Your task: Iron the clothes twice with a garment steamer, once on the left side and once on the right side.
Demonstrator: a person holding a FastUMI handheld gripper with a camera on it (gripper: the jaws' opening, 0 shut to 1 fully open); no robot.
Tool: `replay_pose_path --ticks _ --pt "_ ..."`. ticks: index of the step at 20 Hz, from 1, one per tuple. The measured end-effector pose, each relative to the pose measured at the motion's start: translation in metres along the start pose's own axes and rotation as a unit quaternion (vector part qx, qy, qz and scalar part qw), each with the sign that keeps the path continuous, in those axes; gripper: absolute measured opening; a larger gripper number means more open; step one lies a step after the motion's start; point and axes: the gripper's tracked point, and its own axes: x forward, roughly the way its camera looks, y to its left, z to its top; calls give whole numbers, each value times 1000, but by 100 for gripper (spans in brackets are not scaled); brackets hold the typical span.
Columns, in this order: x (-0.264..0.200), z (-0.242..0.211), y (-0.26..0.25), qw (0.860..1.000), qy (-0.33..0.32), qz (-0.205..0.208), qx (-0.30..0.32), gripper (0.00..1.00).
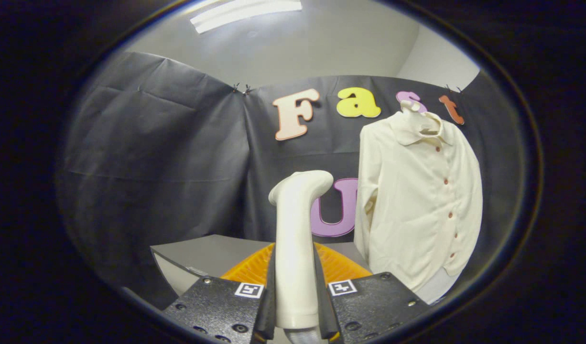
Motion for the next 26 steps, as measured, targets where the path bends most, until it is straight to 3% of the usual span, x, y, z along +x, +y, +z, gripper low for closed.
replay_pose_path --ticks 8,17,26 --pt "-4 29 -102 998 -51 -36 26 35" --pt "31 41 -188 991 -87 -69 69 35" --pt "56 -7 -225 990 -71 -54 108 35"
